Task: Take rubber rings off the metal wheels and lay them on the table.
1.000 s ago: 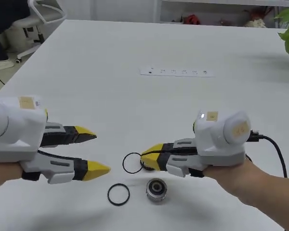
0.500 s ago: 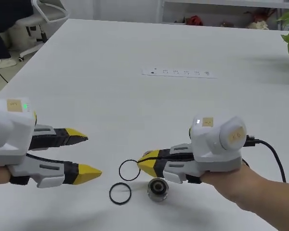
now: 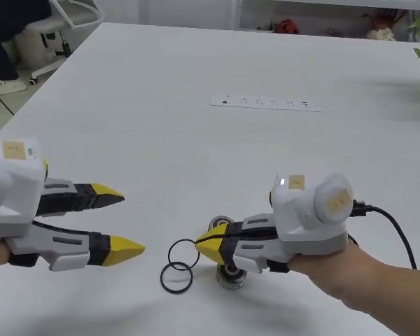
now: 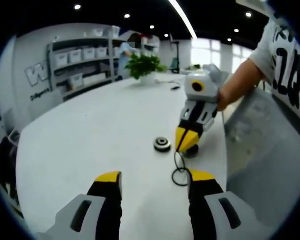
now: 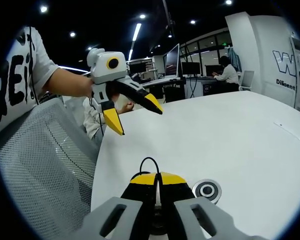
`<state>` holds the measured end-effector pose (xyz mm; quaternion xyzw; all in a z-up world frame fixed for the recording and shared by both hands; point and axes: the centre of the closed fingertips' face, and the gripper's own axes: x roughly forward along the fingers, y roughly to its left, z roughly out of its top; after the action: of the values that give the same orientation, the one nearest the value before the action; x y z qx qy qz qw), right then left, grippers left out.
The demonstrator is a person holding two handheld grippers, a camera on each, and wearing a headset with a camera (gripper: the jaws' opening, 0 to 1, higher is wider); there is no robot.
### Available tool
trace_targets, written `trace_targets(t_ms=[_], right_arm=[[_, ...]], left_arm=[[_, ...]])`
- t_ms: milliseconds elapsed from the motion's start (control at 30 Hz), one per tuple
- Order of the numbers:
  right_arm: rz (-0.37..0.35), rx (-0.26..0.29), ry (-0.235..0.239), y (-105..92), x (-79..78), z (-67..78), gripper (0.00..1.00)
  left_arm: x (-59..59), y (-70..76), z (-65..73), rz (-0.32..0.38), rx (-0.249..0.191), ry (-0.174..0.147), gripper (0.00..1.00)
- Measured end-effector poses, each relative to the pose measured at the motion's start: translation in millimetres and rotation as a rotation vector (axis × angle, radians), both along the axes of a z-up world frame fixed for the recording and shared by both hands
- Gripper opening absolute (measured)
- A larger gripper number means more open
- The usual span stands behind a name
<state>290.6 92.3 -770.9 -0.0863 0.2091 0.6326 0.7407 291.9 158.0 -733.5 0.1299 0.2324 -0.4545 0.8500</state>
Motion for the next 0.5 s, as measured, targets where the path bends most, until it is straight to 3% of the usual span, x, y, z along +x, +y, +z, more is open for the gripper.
trace_targets(t_ms=[500], right_arm=[[0.032, -0.001, 0.028, 7.0, -12.3, -4.3, 0.0]], left_arm=[[-7.1, 1.5, -4.8, -0.004, 0.007, 0.008, 0.53]])
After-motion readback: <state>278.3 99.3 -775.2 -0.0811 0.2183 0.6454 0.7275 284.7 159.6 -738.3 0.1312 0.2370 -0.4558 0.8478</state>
